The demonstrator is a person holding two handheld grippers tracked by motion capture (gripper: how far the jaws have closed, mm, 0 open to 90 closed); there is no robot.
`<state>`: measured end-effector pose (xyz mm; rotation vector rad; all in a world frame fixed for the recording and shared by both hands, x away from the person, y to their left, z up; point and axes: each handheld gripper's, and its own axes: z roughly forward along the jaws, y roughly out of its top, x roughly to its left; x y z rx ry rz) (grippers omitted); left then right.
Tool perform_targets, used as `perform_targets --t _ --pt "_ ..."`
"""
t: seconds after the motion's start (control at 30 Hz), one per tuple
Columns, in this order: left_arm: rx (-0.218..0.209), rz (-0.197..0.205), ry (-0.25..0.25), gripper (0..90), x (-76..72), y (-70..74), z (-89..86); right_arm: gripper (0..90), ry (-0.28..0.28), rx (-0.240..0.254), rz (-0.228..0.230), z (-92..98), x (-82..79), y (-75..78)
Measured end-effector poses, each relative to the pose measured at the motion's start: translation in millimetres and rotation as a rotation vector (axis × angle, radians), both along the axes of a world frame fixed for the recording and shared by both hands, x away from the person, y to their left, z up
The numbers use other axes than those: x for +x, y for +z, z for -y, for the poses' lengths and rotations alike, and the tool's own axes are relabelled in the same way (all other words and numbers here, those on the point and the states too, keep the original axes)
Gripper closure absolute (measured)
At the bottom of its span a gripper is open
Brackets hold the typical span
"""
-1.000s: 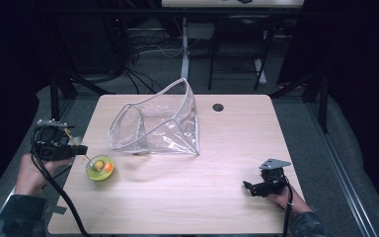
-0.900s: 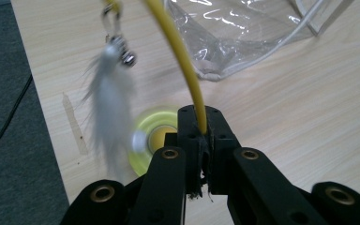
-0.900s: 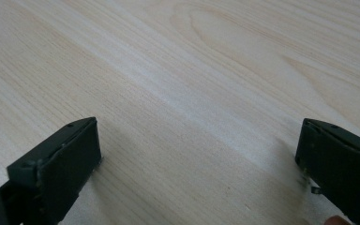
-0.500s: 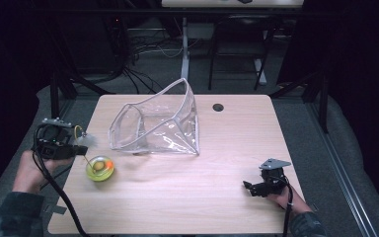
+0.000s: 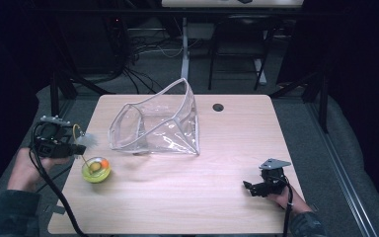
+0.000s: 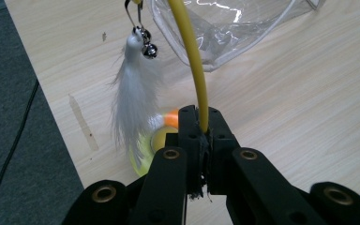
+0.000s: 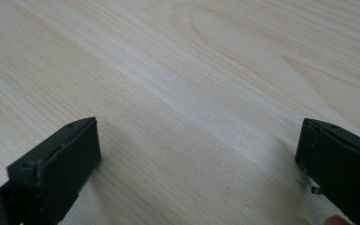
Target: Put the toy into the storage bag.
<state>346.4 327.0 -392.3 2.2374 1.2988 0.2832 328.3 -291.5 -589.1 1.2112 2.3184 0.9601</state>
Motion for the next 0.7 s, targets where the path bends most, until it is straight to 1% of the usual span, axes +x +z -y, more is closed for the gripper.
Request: perform_targets --t 0.17,0.23,0.37,0.6,0.63,0.67,0.7 --pt "0.022 0.002 -0.015 87.9 1.5 10.5 1.4 0.0 0.001 0.0 0.0 0.0 0.1 0.0" --pt "0.025 0.003 -0.016 88.0 1.8 12.6 1.3 0.0 0.001 0.0 0.001 0.0 0.1 -0.1" --pt "0.048 -0.002 -0.025 87.9 2.9 18.4 2.3 0.0 0.002 0.001 0.002 0.1 0.2 -0.2" --pt "0.071 0.003 -0.023 87.9 3.8 28.0 1.1 0.0 0.002 0.001 0.001 0.1 0.1 -0.1" --pt "0.076 0.006 -0.023 87.9 4.0 31.2 0.7 0.0 0.002 0.002 0.002 0.0 0.1 -0.1" --pt "0.076 0.006 -0.023 87.9 4.0 31.2 0.7 0.0 0.002 0.0 0.002 0.1 0.2 -0.1" --pt "0.08 0.006 -0.024 87.9 4.4 34.4 -0.2 0.0 0.006 -0.006 0.0 0.5 0.3 0.3"
